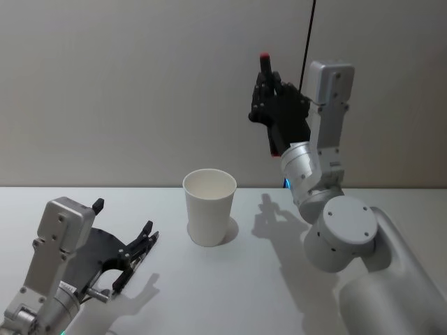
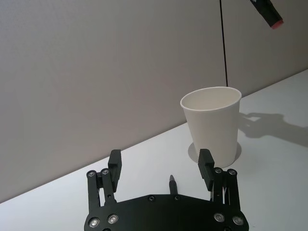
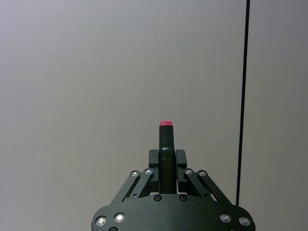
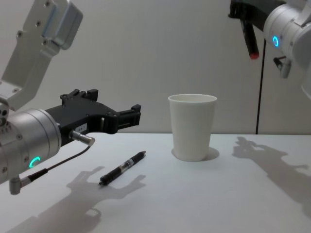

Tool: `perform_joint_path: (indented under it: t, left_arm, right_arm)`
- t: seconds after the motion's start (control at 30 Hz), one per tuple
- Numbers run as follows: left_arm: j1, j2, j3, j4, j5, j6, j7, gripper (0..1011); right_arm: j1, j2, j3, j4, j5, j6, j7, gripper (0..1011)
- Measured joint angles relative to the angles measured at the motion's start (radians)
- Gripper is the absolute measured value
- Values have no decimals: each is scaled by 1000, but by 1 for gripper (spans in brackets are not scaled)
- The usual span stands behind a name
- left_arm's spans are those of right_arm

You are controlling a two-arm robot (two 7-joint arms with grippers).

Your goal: Place the pen into the pen holder.

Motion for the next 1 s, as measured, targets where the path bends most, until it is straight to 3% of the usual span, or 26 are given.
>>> perform_joint_path:
  t: [0.3, 0.7, 1.0]
  left_arm:
    - [0, 0, 0, 0, 0, 0, 0, 1003]
    - [0, 0, 0, 0, 0, 0, 0, 1003]
    - [0, 0, 0, 0, 0, 0, 0, 1003]
  right_arm:
    - [9, 1, -9, 28, -22, -38, 22, 196]
    - [15, 9, -53, 72, -69, 14, 66, 196]
    - [33, -7, -72, 120, -82, 22, 93, 196]
